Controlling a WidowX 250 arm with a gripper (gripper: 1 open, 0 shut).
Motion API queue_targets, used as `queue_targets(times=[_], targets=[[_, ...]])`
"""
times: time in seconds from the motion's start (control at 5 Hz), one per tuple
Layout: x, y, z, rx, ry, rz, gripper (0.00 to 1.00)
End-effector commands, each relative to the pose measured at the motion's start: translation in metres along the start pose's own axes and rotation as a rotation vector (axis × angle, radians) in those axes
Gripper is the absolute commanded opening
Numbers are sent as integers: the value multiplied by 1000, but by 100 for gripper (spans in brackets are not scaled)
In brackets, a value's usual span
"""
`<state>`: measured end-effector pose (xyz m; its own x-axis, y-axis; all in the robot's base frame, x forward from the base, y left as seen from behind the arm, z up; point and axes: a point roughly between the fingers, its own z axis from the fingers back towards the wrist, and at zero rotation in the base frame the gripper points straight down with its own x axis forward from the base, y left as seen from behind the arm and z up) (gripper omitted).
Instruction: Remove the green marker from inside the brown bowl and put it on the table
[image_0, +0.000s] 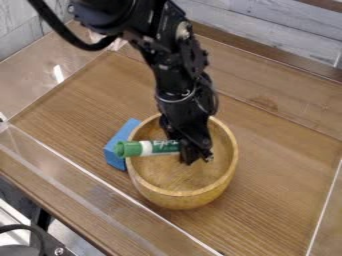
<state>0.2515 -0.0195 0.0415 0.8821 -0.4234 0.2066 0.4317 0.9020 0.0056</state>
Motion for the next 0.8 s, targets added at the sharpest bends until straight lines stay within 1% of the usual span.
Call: queue_targets(times=[0.0,0.4,0.6], targets=[[15,4,17,31,-68,-10,0],[11,0,18,21,-82,-8,0],[8,3,23,22,-78,0,0]])
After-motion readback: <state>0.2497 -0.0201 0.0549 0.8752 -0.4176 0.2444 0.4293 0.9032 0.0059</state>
